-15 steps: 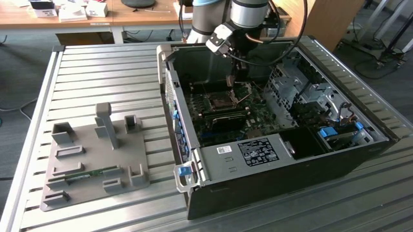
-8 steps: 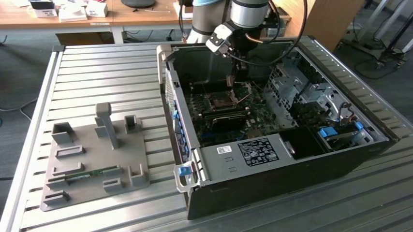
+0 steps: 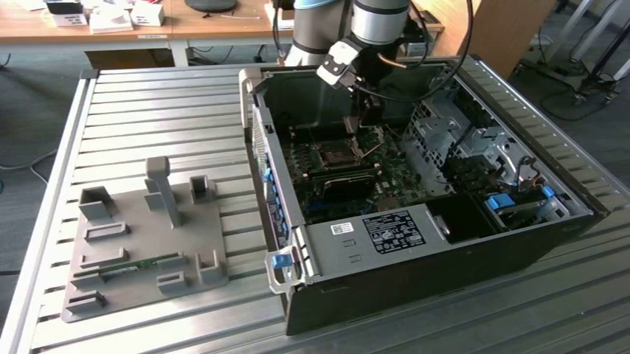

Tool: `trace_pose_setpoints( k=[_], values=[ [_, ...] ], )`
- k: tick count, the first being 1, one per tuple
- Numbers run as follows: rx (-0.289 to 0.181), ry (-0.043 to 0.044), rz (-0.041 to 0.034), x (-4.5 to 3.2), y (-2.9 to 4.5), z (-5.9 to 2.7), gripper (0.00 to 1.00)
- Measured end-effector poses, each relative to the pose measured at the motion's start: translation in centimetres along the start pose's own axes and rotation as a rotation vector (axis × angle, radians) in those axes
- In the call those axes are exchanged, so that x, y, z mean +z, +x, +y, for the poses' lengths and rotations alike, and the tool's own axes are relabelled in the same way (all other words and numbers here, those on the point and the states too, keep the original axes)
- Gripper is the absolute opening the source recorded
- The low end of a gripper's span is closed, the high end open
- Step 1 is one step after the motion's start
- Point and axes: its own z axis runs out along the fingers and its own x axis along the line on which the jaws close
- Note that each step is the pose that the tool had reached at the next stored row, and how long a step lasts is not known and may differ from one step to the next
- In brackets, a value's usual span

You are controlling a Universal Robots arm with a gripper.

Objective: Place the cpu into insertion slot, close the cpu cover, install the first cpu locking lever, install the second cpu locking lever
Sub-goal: 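Place the cpu into insertion slot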

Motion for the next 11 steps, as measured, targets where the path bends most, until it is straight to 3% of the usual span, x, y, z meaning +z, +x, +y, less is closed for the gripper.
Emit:
trace_pose_setpoints(
  k=[7,11],
  values=[
    [-0.120,0.0023,0.0063,0.30,0.00,-0.03,0.54],
    [-0.137,0.0026,0.0048,0.33,-0.01,-0.06,0.54]
  ],
)
